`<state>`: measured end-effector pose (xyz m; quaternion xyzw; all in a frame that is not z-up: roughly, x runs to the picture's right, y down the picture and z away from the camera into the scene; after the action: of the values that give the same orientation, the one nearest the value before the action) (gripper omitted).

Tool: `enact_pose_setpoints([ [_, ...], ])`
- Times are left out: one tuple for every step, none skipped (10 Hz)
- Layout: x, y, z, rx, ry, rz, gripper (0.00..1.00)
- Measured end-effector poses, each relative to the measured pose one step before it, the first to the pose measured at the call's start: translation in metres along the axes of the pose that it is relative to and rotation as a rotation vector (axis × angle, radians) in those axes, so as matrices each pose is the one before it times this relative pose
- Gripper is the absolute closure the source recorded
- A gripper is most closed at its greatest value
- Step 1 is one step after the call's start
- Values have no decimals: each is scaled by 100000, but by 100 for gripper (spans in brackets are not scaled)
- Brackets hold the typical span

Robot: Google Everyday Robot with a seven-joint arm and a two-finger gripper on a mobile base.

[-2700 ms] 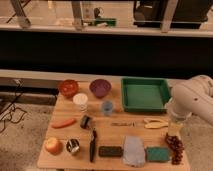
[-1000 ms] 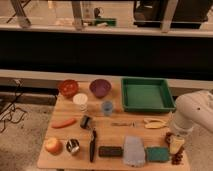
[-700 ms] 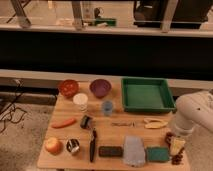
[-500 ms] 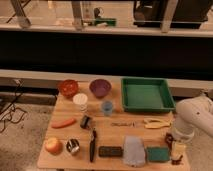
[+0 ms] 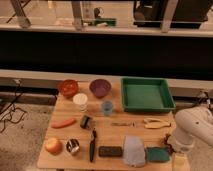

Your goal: Place sponge in red bowl

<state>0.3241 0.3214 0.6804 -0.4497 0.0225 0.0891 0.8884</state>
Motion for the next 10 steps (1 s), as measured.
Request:
enact_pose_setpoints([
  [-1071,686,548,-1949,-1449,-2846,20],
  [-884,422,395,-1455,-1038,-2573,20],
  [-672,384,392,-1271,-806,-2029,20],
  [-751,453,473,-1454,-738,-2255,20],
  [-850,519,716,-1982,-501,-2793,20],
  [-649,291,560,-1441,-151,-2196,20],
  [-402,47,385,-970,-77,-1497,20],
  [-229,26,224,-544,-115,-923,20],
  [-662,-97,175,-531,42,-2027,20],
  [-503,-103,-85,30,-50,-1370,20],
])
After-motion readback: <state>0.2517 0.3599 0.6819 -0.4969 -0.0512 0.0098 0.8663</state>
